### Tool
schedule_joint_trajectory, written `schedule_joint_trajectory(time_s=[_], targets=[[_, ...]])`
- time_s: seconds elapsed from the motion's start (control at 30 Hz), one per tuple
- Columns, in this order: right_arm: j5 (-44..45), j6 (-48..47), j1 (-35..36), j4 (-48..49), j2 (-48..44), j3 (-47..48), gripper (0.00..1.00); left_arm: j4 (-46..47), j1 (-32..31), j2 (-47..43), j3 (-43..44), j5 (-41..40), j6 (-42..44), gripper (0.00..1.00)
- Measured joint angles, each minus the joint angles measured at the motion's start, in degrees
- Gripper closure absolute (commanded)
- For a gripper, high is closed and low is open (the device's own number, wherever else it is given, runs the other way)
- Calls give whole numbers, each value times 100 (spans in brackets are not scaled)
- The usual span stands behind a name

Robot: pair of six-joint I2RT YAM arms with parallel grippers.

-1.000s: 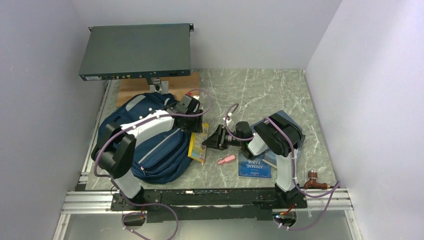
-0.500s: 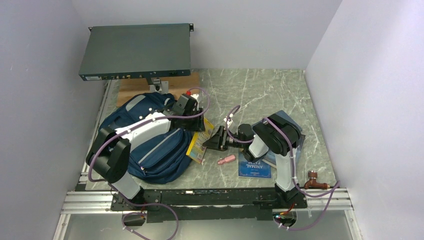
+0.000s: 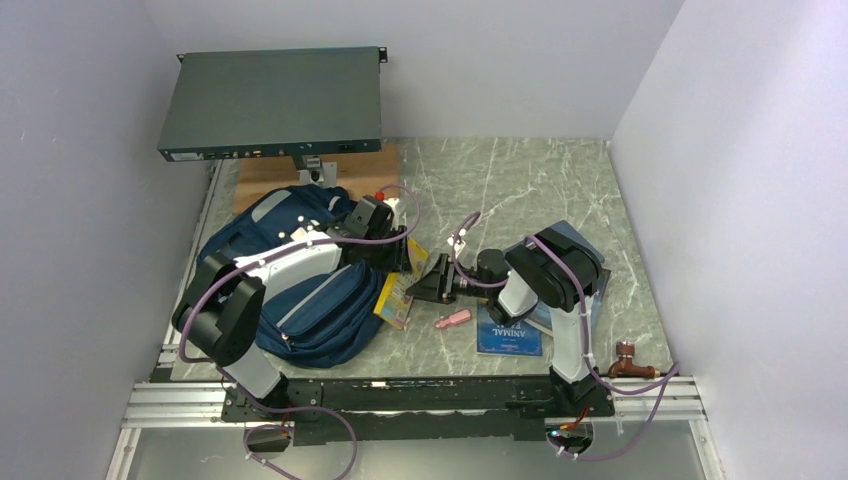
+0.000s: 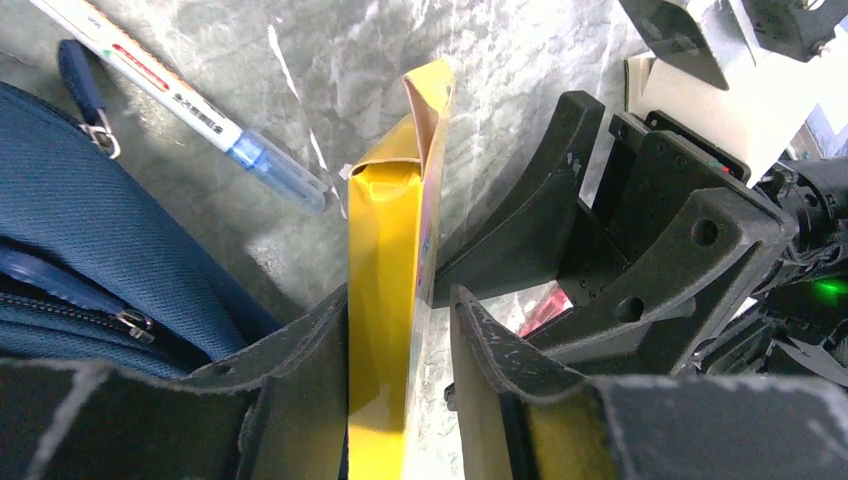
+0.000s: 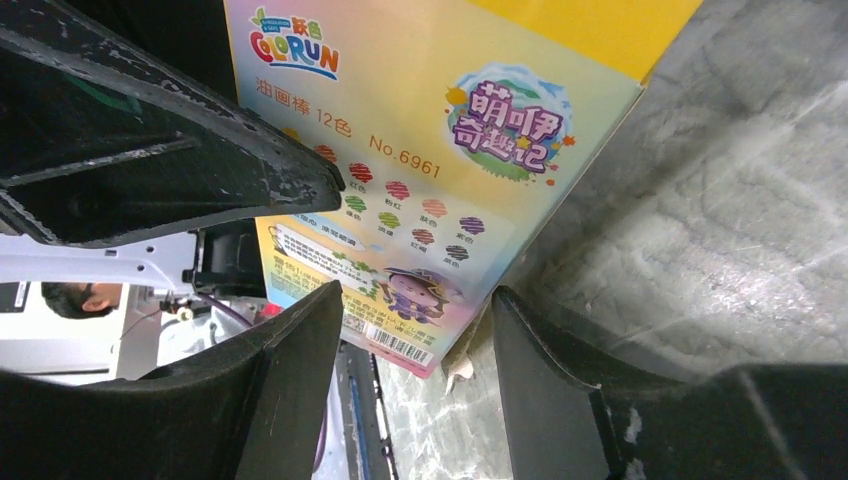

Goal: Pack the student bag
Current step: Pick up the stationery from the center of the board.

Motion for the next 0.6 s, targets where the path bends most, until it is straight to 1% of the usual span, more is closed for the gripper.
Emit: schedule_joint_trajectory(time_s=[0.17, 0.23, 0.33, 0.43, 0.6], targets=[[-162, -37, 0, 103, 4, -63, 40, 68, 0, 0, -98, 186, 4, 71], [-219, -70, 0, 146, 4, -103, 37, 72, 0, -2, -98, 208, 9, 74], [-289, -199, -2, 98, -122, -190, 33, 46, 4, -9, -98, 210, 33, 80], [-367, -413, -7, -236, -450, -306, 30, -11, 46, -61, -98, 236, 55, 80], [-431, -911, -28, -1300, -1353, -334, 24, -186, 214, -243, -9, 474, 127, 79]])
